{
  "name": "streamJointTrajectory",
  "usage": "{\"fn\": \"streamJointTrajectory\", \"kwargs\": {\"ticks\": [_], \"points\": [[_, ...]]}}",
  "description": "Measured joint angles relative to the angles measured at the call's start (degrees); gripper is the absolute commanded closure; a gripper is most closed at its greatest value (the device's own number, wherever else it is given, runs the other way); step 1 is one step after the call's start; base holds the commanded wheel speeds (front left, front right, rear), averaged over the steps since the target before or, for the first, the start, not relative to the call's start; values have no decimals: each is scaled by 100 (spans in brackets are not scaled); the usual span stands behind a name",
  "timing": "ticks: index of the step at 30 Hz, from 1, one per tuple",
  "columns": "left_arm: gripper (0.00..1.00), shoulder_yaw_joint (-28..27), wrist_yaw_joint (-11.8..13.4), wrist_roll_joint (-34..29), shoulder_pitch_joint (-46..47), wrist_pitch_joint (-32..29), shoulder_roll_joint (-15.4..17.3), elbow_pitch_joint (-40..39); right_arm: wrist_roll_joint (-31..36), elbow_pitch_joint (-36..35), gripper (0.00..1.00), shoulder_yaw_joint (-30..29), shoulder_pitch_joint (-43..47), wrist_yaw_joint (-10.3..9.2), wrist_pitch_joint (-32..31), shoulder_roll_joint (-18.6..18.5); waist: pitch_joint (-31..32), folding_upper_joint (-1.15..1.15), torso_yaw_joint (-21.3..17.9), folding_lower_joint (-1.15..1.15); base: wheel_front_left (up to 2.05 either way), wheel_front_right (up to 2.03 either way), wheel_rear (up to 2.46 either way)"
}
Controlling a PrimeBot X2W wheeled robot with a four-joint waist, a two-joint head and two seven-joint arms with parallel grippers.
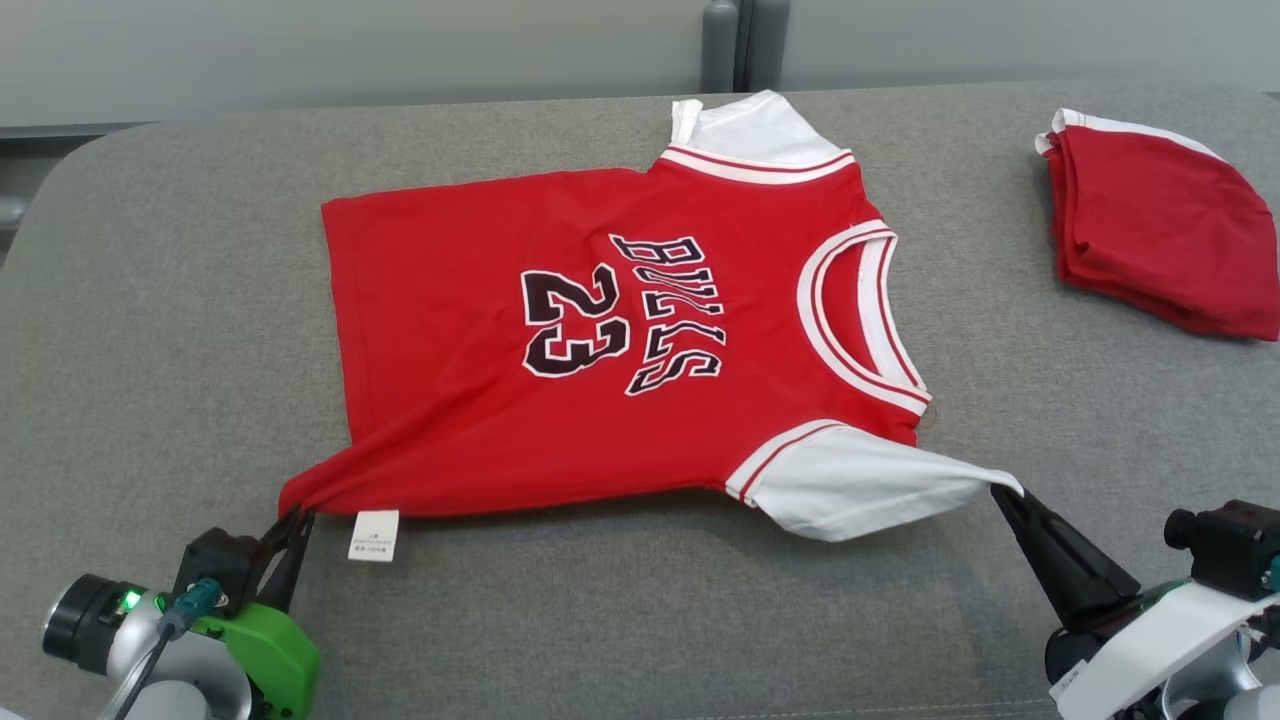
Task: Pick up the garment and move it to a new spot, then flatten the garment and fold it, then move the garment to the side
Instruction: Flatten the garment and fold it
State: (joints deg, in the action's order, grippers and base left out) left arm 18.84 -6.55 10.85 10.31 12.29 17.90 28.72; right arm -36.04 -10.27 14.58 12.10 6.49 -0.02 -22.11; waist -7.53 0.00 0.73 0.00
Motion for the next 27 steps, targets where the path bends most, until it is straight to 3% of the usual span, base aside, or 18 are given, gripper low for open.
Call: {"fn": "streamJointTrajectory", "kwargs": {"ticks": [11,20,27], "points": [[100,227,-57,-21,-684,-519,363,-564,-387,-499,100,-276,571,-75,-420,-278,-25,0,-179,0,0,0,0],[100,199,-58,405,-1009,-983,622,-1239,-829,-1109,100,-415,964,-157,-820,-428,-66,0,-203,0,0,0,0],[100,482,-59,944,-1050,-1597,754,-2051,-928,-1140,100,-425,855,-197,-1141,-569,-307,0,-192,0,0,0,0]]}}
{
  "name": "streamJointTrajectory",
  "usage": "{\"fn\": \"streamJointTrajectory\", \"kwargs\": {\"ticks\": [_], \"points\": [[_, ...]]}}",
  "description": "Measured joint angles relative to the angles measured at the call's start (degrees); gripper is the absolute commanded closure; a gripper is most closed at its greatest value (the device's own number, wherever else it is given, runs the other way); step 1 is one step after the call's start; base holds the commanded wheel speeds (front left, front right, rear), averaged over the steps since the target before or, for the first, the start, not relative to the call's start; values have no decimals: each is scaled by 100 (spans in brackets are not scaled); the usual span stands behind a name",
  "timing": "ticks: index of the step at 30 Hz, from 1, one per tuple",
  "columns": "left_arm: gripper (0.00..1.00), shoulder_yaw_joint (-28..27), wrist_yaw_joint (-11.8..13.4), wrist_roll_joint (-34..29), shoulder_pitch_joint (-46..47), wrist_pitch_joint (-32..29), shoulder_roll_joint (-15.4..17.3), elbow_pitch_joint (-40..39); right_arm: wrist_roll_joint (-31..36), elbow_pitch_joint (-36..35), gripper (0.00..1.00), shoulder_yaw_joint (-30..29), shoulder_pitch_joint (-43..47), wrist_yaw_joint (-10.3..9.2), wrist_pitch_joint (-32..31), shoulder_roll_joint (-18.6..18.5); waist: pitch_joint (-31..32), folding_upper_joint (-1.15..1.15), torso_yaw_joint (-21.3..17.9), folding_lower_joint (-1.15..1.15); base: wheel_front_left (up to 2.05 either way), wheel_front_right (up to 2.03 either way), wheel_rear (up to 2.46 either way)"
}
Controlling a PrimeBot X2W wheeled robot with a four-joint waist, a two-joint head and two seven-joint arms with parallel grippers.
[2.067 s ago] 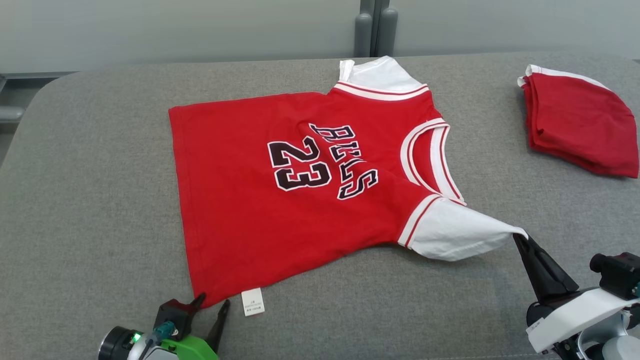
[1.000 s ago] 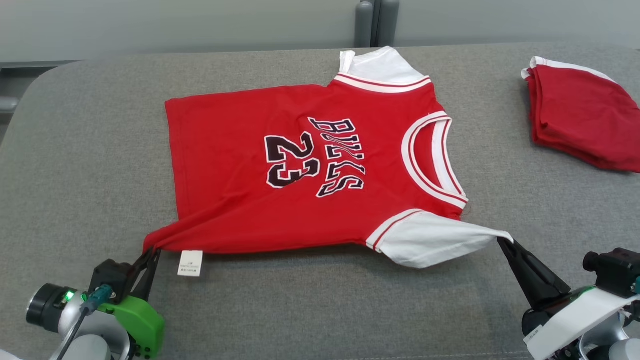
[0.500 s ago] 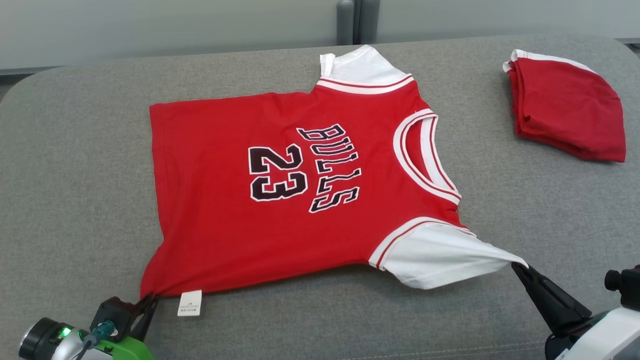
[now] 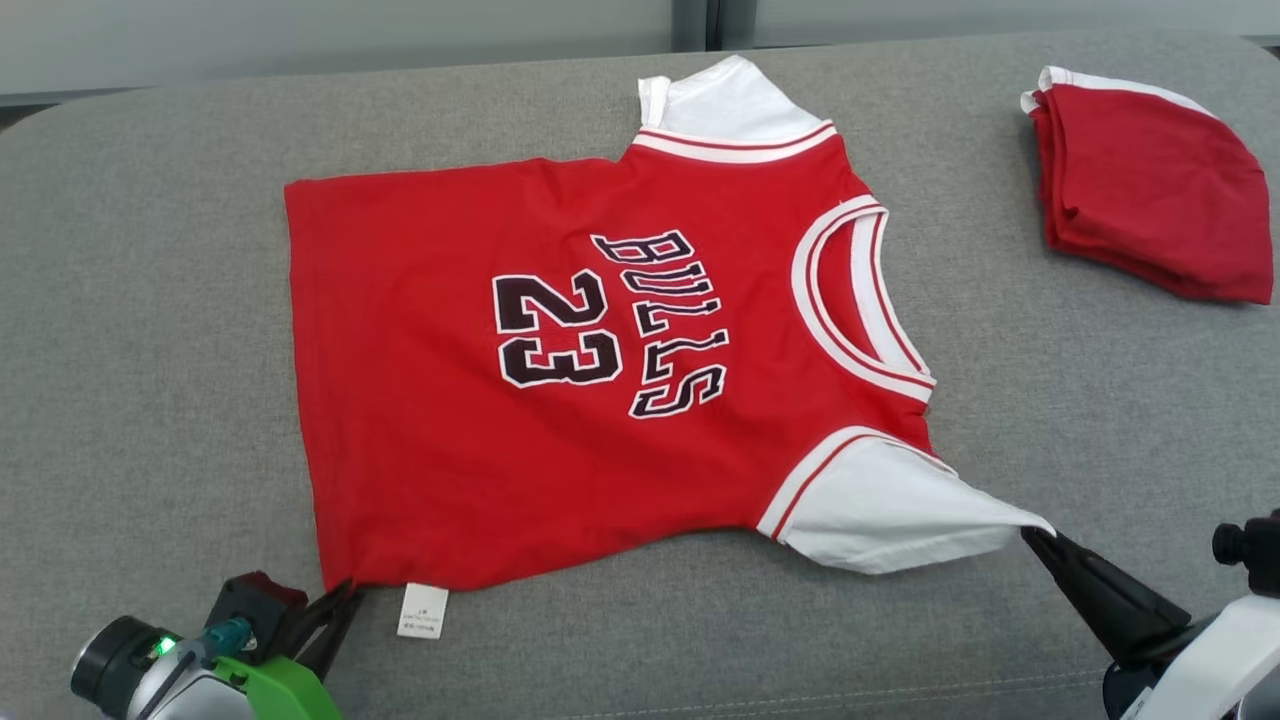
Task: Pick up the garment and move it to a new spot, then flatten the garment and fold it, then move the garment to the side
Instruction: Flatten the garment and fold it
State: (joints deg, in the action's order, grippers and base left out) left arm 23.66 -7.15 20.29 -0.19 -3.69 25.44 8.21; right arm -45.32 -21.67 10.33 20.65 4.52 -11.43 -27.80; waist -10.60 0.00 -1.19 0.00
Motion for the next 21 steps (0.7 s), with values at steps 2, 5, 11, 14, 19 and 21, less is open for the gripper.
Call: {"fn": "streamJointTrajectory", "kwargs": {"ticks": [2,5,11,14,19,21], "points": [[100,110,0,152,22,-204,132,-282,-3,4,100,23,-181,2,-114,-91,-105,0,5,0,0,0,0],[100,190,0,381,150,-525,437,-681,2,13,100,23,-527,23,-289,-234,-282,0,16,0,0,0,0],[100,-96,0,781,723,-1072,1071,-1445,-20,27,100,-4,-1319,53,-632,-476,-685,0,44,0,0,0,0],[100,-241,0,1068,939,-1308,1266,-1703,-20,74,100,-20,-1702,90,-789,-535,-889,0,60,0,0,0,0],[100,-289,0,1588,1255,-1748,1370,-1961,-119,238,100,-18,-2368,101,-993,-610,-1205,0,90,0,0,0,0],[100,-299,0,1718,1384,-1879,1391,-1981,-111,382,100,-9,-2655,101,-1042,-611,-1314,0,102,-1,0,0,0]]}}
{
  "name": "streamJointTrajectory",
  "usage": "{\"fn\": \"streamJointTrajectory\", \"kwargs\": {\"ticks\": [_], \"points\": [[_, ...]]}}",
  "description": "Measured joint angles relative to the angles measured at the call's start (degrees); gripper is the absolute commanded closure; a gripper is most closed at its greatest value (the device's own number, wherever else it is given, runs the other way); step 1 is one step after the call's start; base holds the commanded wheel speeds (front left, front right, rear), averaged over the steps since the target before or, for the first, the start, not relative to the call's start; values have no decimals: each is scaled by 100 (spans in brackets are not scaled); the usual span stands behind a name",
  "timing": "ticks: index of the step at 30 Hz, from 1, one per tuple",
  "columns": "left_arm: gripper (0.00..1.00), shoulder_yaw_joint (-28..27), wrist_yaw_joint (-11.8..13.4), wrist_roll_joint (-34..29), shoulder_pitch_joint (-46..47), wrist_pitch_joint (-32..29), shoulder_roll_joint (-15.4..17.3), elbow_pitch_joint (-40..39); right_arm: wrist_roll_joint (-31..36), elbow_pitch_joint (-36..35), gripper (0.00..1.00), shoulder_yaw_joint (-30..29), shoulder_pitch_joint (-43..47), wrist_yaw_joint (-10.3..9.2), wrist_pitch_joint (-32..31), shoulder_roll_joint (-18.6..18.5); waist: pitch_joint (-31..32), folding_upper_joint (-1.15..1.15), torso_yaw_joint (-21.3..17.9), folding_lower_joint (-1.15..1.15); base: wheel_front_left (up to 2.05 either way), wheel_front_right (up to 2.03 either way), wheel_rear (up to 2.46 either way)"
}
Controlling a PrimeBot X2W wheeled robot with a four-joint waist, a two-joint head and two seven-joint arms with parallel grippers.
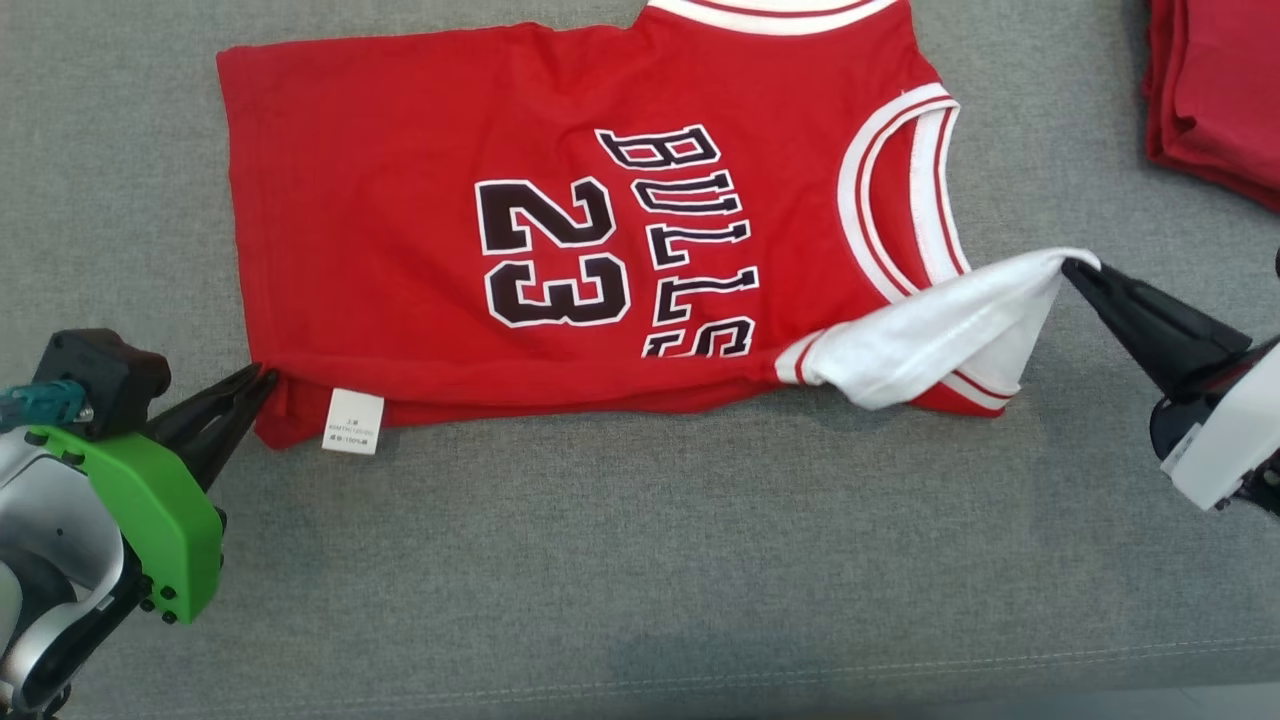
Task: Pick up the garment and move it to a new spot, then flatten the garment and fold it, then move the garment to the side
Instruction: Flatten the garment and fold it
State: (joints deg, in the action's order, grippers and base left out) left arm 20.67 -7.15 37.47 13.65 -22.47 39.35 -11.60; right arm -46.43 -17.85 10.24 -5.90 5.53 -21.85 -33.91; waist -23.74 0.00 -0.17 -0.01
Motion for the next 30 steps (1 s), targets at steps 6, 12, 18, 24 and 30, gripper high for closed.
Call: {"fn": "streamJointTrajectory", "kwargs": {"ticks": [6,12,18,24,30], "points": [[100,-23,0,358,291,-369,120,-9,78,515,100,87,-717,1,-224,-26,-175,0,36,0,0,0,0],[100,7,0,656,725,-620,108,-21,116,943,100,261,-1009,2,-400,12,-217,0,160,0,0,0,0],[100,1,0,836,963,-859,63,160,175,1179,100,416,-1482,45,-444,155,-331,0,254,1,0,0,0],[100,23,0,902,1172,-933,-134,400,376,1451,100,563,-1940,53,-442,192,-469,0,291,0,0,0,0],[55,138,0,933,1307,-898,-416,620,520,1739,27,708,-2117,97,-366,287,-516,0,297,0,0,0,0]]}}
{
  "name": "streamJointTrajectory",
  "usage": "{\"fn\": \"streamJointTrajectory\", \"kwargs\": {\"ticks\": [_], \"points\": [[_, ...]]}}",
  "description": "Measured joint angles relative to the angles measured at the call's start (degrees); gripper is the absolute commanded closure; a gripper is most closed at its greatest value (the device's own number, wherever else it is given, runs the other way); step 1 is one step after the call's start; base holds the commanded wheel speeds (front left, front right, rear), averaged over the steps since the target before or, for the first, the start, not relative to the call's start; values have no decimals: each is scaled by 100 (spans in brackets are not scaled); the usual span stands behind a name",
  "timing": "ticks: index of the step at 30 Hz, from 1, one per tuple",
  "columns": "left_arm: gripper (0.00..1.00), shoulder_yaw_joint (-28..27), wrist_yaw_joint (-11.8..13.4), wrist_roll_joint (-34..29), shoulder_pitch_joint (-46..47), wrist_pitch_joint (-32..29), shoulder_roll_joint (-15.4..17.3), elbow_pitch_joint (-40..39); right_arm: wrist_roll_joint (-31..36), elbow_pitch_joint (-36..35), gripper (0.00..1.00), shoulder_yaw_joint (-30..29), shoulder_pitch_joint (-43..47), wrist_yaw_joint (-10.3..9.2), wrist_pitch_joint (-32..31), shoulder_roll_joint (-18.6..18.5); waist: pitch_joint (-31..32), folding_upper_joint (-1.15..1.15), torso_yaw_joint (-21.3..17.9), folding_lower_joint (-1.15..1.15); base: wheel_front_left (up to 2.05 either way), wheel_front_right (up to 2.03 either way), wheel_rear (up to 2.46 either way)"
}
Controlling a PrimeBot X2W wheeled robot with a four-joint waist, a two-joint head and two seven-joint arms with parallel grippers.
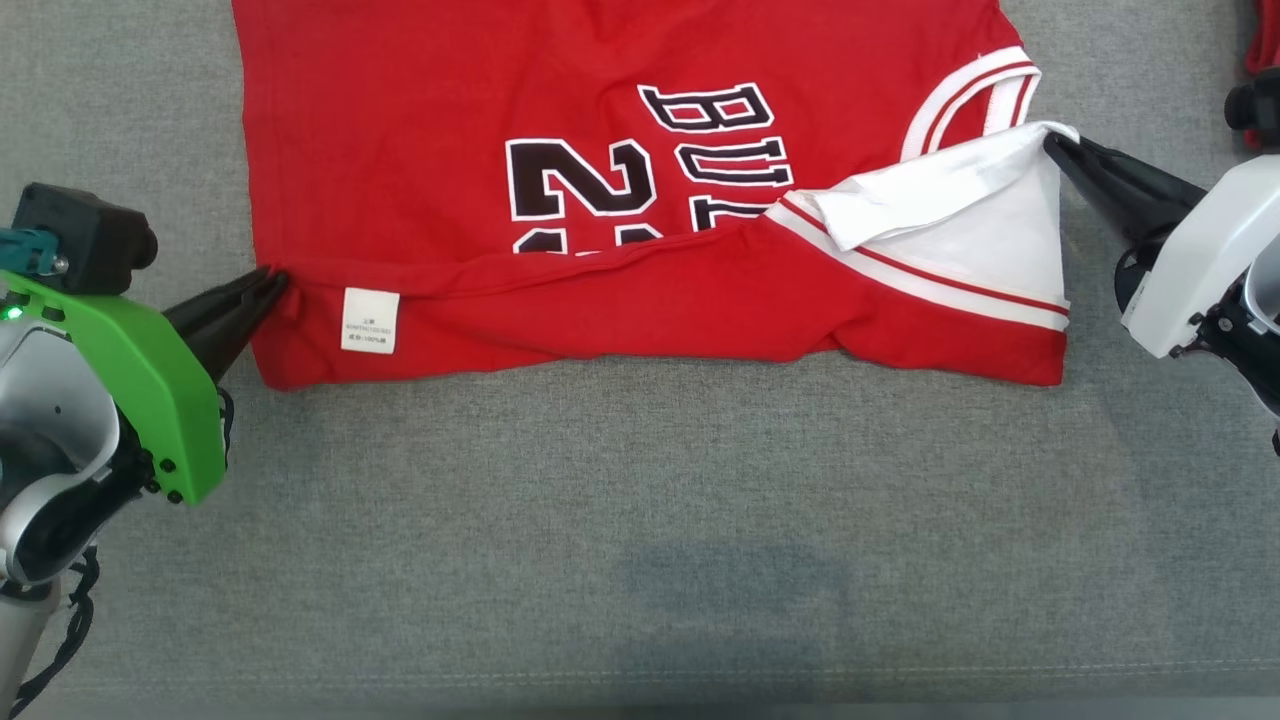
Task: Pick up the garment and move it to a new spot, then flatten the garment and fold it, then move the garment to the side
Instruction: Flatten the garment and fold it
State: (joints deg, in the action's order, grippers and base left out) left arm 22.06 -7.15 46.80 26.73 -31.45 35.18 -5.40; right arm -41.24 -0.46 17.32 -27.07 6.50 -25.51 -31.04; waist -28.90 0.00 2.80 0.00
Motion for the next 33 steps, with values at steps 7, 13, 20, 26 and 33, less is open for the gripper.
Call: {"fn": "streamJointTrajectory", "kwargs": {"ticks": [7,13,20,26,33], "points": [[0,-380,24,-45,179,647,-236,254,322,115,0,74,-66,3,445,15,86,0,-13,0,0,0,0],[0,-883,270,-30,-131,1360,-393,296,492,-137,0,-99,329,4,1059,-110,302,0,-32,0,0,0,0],[0,-894,421,281,-982,1769,-909,301,582,-187,0,-172,1356,-105,1325,-153,503,0,-5,0,0,0,0],[0,-858,468,623,-1500,1948,-1261,491,486,-238,0,-98,2056,-208,1456,31,598,0,112,0,0,0,0],[0,-870,474,697,-1583,2100,-1367,733,480,-268,0,129,2270,-207,1592,219,587,0,171,0,0,0,0]]}}
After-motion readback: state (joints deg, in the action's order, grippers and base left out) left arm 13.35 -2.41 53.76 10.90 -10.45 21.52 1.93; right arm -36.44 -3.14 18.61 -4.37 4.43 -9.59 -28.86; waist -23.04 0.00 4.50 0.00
